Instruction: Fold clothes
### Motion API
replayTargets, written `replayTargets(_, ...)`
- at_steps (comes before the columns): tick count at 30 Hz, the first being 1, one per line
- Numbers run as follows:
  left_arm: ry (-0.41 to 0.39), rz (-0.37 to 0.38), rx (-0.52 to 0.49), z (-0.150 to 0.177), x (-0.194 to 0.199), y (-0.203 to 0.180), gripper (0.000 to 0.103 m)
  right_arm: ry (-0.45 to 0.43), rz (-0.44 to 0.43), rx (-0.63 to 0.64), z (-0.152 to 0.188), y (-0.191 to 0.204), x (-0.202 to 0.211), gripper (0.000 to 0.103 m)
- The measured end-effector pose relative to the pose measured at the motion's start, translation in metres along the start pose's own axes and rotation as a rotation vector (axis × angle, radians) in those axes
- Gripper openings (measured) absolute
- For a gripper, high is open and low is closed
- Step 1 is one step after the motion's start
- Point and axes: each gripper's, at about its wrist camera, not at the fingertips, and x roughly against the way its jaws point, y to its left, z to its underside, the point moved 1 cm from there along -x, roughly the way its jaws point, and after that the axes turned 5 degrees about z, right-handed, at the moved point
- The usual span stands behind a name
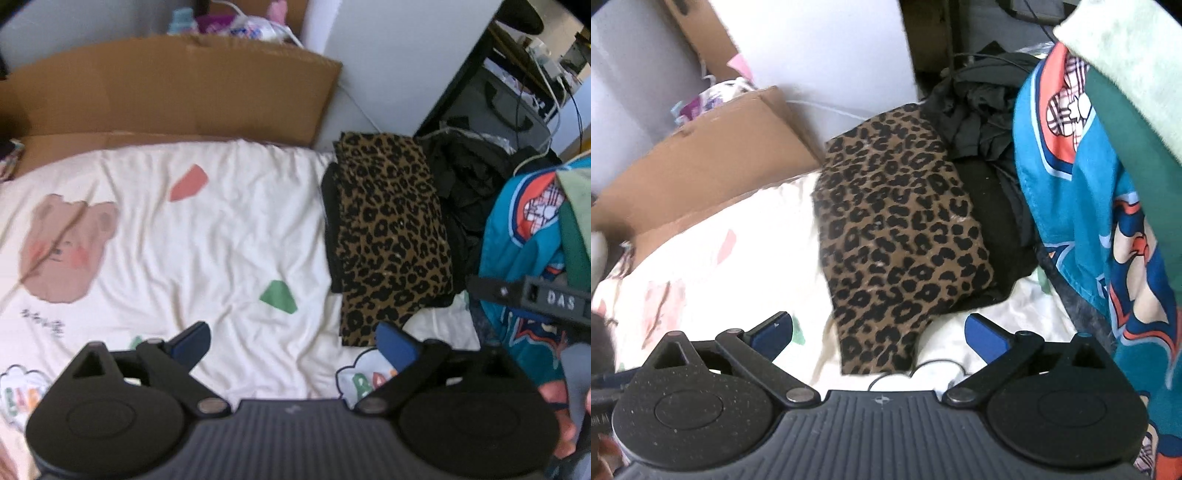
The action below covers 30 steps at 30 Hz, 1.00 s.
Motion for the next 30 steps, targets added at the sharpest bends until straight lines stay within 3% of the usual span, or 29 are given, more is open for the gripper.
replayTargets(10,-0.019,-0.088,-0.029,-0.006,0.095,0.004,0.102,0.035,0.031,0.063,0.002,0.008,0.059,0.102)
replayTargets(14,-0.024,-0.127,-0.011,-0.004,0.130,0.019,0.102,0.114,-0.049,0.094,0.004,0.014,0.068,0.102)
replayTargets(16,-0.024,-0.141,0.005,-0.002,0.147,0.031,0.102,0.129,-0.042,0.138,0.006,0.022,0.076,0.102)
replayTargets(25,-0.053,-0.223,0.078,-0.006,0.245,0.080,0.102,0.137,-0.093,0.217,-0.002,0.050,0.129,0.102)
replayTargets(30,-0.080,-0.254,0.091,-0.003,0.288,0.093,0.102,0.113,-0.125,0.188,-0.015,0.058,0.163,0.102)
